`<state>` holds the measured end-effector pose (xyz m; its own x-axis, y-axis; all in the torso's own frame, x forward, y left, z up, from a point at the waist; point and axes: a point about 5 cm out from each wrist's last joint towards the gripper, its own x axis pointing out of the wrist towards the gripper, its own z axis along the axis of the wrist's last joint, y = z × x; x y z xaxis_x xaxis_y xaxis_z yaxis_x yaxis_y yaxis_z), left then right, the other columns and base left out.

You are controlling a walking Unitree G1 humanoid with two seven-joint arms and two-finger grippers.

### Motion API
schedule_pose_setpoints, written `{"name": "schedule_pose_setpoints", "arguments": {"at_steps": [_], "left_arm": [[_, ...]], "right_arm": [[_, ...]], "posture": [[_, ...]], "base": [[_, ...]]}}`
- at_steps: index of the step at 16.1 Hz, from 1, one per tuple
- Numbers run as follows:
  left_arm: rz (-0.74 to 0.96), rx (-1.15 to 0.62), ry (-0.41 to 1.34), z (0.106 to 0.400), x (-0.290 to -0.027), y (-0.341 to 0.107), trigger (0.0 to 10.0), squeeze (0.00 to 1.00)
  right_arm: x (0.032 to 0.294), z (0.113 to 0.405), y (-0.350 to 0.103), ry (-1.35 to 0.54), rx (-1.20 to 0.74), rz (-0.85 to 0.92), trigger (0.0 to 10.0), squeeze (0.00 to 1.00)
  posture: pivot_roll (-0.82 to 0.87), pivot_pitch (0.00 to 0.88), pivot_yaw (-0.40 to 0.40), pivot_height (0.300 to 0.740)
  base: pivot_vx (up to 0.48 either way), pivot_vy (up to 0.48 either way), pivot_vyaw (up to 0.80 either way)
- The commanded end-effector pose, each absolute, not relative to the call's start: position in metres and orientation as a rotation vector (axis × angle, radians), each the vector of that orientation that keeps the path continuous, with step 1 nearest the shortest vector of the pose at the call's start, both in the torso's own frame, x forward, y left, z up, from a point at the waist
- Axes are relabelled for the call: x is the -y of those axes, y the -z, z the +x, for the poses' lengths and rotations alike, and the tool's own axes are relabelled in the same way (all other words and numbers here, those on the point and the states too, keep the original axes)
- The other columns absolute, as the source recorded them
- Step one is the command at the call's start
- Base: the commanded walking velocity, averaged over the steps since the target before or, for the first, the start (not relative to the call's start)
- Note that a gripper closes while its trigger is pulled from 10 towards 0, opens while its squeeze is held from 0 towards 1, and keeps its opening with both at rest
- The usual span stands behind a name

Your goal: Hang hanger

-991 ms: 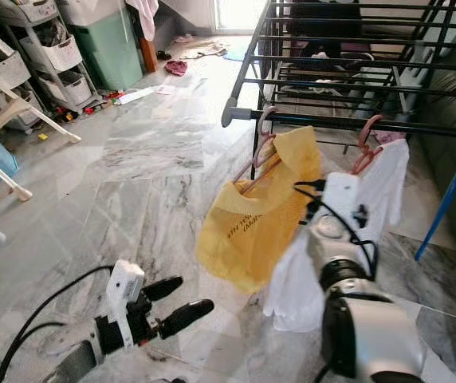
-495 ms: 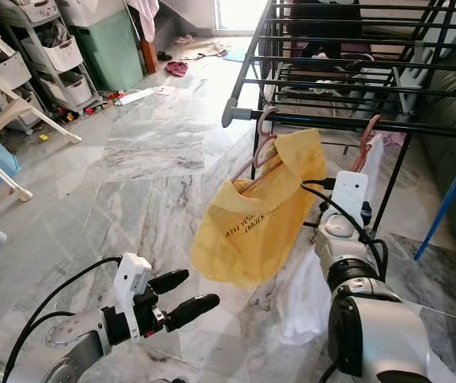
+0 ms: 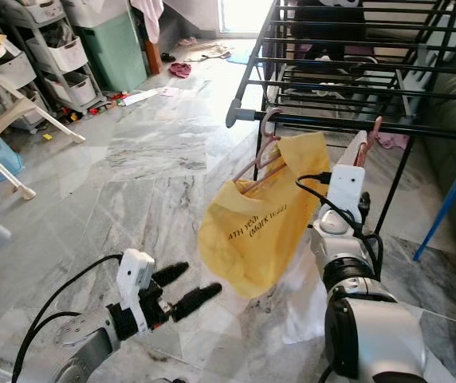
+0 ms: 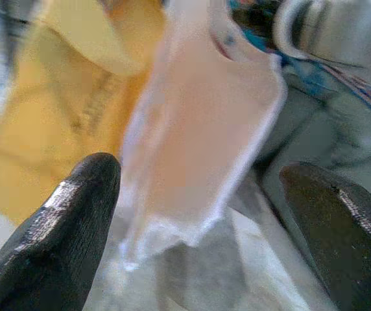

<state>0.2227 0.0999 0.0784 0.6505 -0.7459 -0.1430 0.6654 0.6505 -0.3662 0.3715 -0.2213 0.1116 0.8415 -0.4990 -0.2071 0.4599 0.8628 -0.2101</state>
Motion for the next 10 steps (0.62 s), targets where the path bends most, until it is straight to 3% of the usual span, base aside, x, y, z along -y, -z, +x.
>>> {"name": "schedule_pose_setpoints", "arguments": {"at_steps": [1, 6, 10], "left_arm": [[-0.273, -0.269, 0.759, 0.228, -0.104, -0.081, 10.0, 0.0], [-0.27, -0.267, 0.742, 0.23, -0.101, -0.081, 10.0, 0.0], [-0.257, -0.183, 0.572, 0.237, -0.113, -0.091, 10.0, 0.0]], "right_arm": [[0.217, 0.37, -0.108, 0.475, -0.247, -0.159, 10.0, 1.0], [0.229, 0.361, -0.103, 0.492, -0.21, -0.214, 10.0, 1.0], [0.226, 0.343, -0.102, 0.468, -0.098, -0.225, 10.0, 1.0]], "posture": [[-0.01, 0.033, 0.053, 0.74], [-0.03, 0.028, 0.058, 0.74], [-0.05, 0.029, 0.065, 0.74]], "base": [[0.0, 0.0, 0.0], [0.0, 0.0, 0.0], [0.0, 0.0, 0.0]]}}
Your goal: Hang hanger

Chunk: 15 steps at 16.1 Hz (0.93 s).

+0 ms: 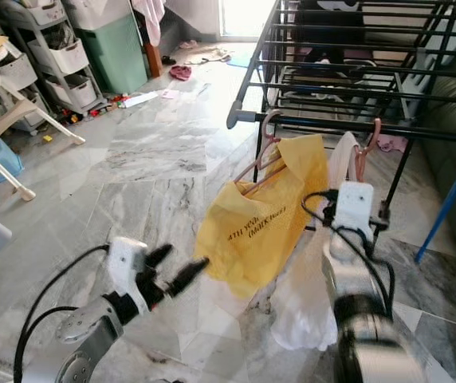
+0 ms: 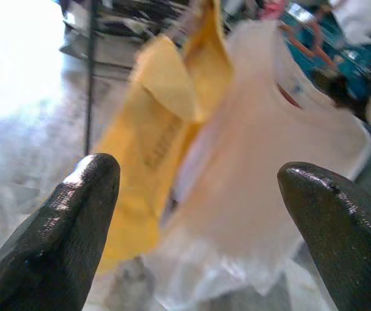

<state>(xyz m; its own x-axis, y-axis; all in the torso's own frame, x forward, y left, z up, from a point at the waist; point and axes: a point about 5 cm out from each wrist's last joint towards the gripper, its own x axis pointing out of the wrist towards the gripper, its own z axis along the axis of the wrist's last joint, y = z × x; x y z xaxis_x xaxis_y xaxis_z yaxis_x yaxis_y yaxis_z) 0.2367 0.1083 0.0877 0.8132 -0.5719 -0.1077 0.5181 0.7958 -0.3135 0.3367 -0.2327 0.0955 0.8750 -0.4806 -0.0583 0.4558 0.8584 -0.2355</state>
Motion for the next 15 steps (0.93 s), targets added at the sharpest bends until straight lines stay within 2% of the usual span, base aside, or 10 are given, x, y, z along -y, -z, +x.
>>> {"name": "schedule_pose_setpoints", "arguments": {"at_steps": [1, 3, 5, 6, 7, 8, 11, 15], "left_arm": [[-0.252, -0.174, 0.542, 0.237, -0.116, -0.092, 10.0, 0.0], [-0.282, -0.147, 0.472, 0.239, -0.122, -0.093, 10.0, 0.0], [-0.297, -0.138, 0.49, 0.241, -0.123, -0.094, 10.0, 0.0], [-0.301, -0.137, 0.504, 0.241, -0.122, -0.094, 10.0, 0.0], [-0.301, -0.136, 0.515, 0.241, -0.121, -0.095, 10.0, 0.0], [-0.304, -0.137, 0.527, 0.242, -0.119, -0.095, 10.0, 0.0], [-0.311, -0.148, 0.541, 0.242, -0.116, -0.093, 10.0, 0.0], [-0.316, -0.16, 0.558, 0.24, -0.114, -0.09, 10.0, 0.0]], "right_arm": [[0.224, 0.338, -0.102, 0.464, -0.086, -0.216, 10.0, 1.0], [0.217, 0.32, -0.106, 0.434, -0.038, -0.21, 10.0, 1.0], [0.209, 0.309, -0.106, 0.388, -0.027, -0.202, 10.0, 1.0], [0.208, 0.308, -0.105, 0.38, -0.028, -0.206, 10.0, 0.96], [0.207, 0.305, -0.106, 0.369, -0.025, -0.207, 10.0, 0.34], [0.204, 0.299, -0.106, 0.36, -0.026, -0.212, 10.0, 0.0], [0.204, 0.291, -0.106, 0.353, -0.054, -0.21, 10.0, 0.0], [0.201, 0.29, -0.108, 0.329, -0.064, -0.212, 10.0, 0.0]], "posture": [[-0.05, 0.03, 0.068, 0.74], [-0.07, 0.034, 0.077, 0.74], [-0.08, 0.037, 0.085, 0.74], [-0.08, 0.038, 0.086, 0.74], [-0.09, 0.039, 0.088, 0.74], [-0.09, 0.041, 0.093, 0.74], [-0.1, 0.039, 0.092, 0.74], [-0.09, 0.037, 0.088, 0.74]], "base": [[0.0, 0.0, 0.0], [0.0, 0.0, 0.0], [0.0, 0.0, 0.0], [0.0, 0.0, 0.0], [0.307, 0.0, 0.0], [0.307, 0.0, 0.0], [0.321, 0.0, -0.51], [0.322, 0.0, 0.0]]}}
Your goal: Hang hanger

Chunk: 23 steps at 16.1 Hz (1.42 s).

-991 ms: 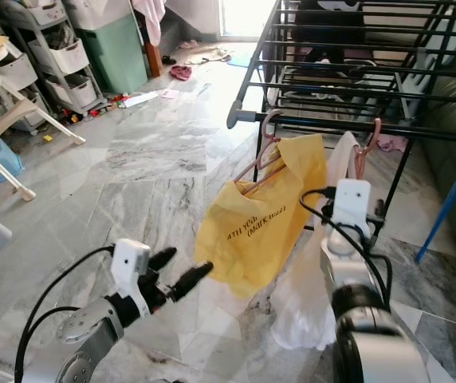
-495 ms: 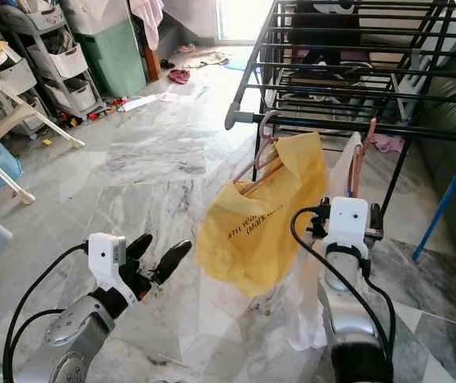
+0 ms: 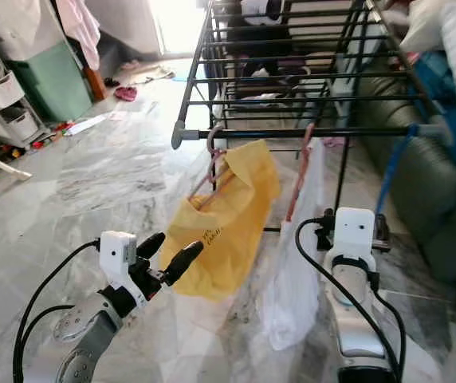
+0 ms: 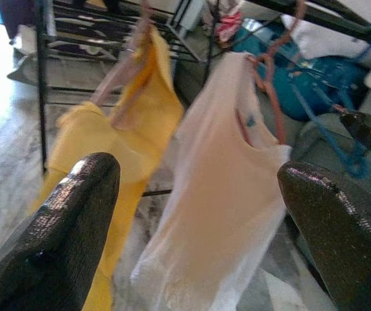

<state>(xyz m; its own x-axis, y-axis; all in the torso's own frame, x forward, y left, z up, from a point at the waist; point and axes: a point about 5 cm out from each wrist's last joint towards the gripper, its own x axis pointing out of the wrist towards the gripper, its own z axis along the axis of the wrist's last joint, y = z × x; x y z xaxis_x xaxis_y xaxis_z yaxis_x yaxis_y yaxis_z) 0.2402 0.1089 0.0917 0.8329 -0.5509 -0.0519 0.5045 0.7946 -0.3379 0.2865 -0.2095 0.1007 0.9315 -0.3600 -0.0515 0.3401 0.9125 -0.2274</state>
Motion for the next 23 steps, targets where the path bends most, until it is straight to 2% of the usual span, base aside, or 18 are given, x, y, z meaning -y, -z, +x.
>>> {"name": "schedule_pose_setpoints", "arguments": {"at_steps": [1, 11, 14, 17, 23], "left_arm": [[-0.314, -0.167, 0.557, 0.239, -0.114, -0.089, 10.0, 0.0], [-0.314, -0.184, 0.574, 0.236, -0.115, -0.086, 10.0, 0.0], [-0.268, -0.25, 0.539, 0.235, -0.116, -0.078, 10.0, 0.0], [-0.291, -0.24, 0.59, 0.234, -0.115, -0.08, 10.0, 0.0], [-0.314, -0.277, 0.765, 0.231, -0.118, -0.082, 10.0, 0.0]], "right_arm": [[0.199, 0.29, -0.108, 0.318, -0.068, -0.21, 10.0, 0.0], [0.196, 0.289, -0.106, 0.312, -0.095, -0.227, 10.0, 0.0], [0.194, 0.289, -0.105, 0.308, -0.1, -0.23, 10.0, 0.0], [0.192, 0.29, -0.105, 0.309, -0.106, -0.229, 10.0, 0.0], [0.185, 0.297, -0.103, 0.312, -0.131, -0.168, 10.0, 0.0]], "posture": [[-0.09, 0.037, 0.087, 0.74], [-0.08, 0.034, 0.082, 0.74], [-0.08, 0.035, 0.082, 0.74], [-0.08, 0.035, 0.081, 0.74], [-0.08, 0.043, 0.085, 0.74]], "base": [[0.296, 0.262, 0.0], [0.282, 0.318, 0.0], [0.0, 0.0, 0.0], [0.0, 0.0, 0.0], [0.0, 0.0, -0.47]]}}
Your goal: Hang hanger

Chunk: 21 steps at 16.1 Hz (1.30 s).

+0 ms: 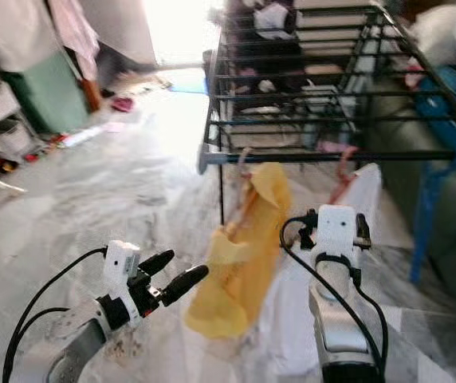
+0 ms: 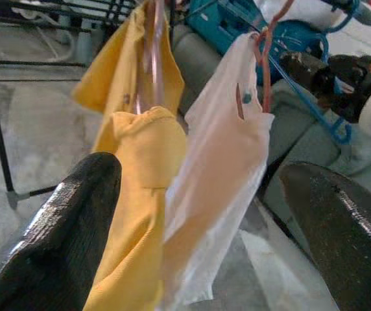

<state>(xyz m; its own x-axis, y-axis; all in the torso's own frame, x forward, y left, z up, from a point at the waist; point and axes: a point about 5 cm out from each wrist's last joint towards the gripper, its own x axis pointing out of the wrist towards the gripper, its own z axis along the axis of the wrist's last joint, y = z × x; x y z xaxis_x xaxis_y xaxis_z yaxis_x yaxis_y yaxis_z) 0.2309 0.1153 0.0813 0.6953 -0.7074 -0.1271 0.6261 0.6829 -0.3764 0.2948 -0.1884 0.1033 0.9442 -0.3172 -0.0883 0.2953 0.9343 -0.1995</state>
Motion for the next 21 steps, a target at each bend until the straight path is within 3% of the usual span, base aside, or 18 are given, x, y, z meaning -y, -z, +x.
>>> {"name": "schedule_pose_setpoints", "arguments": {"at_steps": [1, 11, 15, 19, 21], "left_arm": [[-0.31, -0.279, 0.763, 0.232, -0.119, -0.082, 10.0, 0.0], [-0.325, -0.303, 0.807, 0.229, -0.115, -0.081, 10.0, 0.0], [-0.323, -0.335, 0.847, 0.221, -0.116, -0.075, 10.0, 0.0], [-0.334, -0.34, 0.897, 0.219, -0.113, -0.077, 10.0, 0.0], [-0.317, -0.338, 0.903, 0.218, -0.114, -0.076, 10.0, 0.0]], "right_arm": [[0.183, 0.299, -0.104, 0.305, -0.131, -0.171, 10.0, 0.0], [0.164, 0.314, -0.106, 0.223, -0.124, -0.18, 10.0, 0.0], [0.143, 0.329, -0.088, 0.224, -0.304, 0.0, 10.0, 0.0], [0.13, 0.351, -0.089, 0.212, -0.343, 0.028, 10.0, 0.0], [0.138, 0.354, -0.082, 0.247, -0.386, 0.009, 10.0, 0.0]], "posture": [[-0.08, 0.041, 0.084, 0.74], [-0.07, 0.038, 0.074, 0.74], [-0.07, 0.042, 0.073, 0.74], [-0.06, 0.034, 0.067, 0.74], [-0.05, 0.031, 0.063, 0.74]], "base": [[0.0, 0.0, -0.8], [0.0, 0.0, -0.04], [0.0, 0.0, 0.0], [0.0, 0.0, 0.0], [0.0, 0.0, 0.0]]}}
